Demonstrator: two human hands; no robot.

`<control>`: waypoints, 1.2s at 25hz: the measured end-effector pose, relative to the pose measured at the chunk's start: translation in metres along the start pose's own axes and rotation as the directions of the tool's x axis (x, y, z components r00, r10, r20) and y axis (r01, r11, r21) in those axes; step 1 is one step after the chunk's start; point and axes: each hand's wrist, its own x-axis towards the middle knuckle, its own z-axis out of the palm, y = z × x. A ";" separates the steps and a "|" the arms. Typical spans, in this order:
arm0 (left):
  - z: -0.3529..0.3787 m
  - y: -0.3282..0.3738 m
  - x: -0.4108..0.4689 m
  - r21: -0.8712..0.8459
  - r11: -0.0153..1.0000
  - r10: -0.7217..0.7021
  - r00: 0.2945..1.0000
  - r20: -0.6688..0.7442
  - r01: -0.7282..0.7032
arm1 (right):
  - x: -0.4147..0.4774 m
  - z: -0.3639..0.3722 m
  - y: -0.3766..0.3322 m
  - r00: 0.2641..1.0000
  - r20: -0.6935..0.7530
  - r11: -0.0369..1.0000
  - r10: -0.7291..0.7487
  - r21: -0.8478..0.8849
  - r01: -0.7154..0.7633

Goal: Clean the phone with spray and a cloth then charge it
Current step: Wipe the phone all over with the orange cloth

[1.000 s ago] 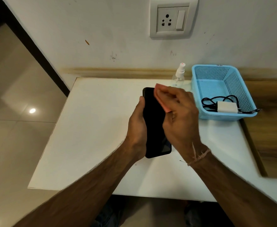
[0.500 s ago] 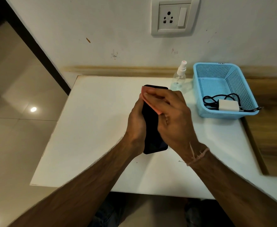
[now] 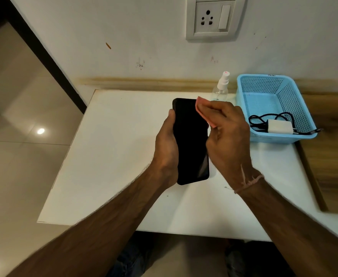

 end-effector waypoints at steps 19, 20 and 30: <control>0.000 0.001 0.001 -0.013 1.000 -0.020 1.000 0.004 0.020 | -0.007 0.007 -0.013 0.989 0.061 0.989 -0.135 0.066 0.131; -0.002 0.002 0.001 -0.019 0.999 -0.025 1.000 0.009 0.025 | -0.005 0.006 -0.010 0.989 0.055 0.989 -0.136 0.062 0.132; -0.004 -0.002 0.005 -0.063 0.997 -0.042 0.999 0.021 0.043 | 0.002 0.000 0.000 0.997 0.038 0.997 -0.066 0.028 0.065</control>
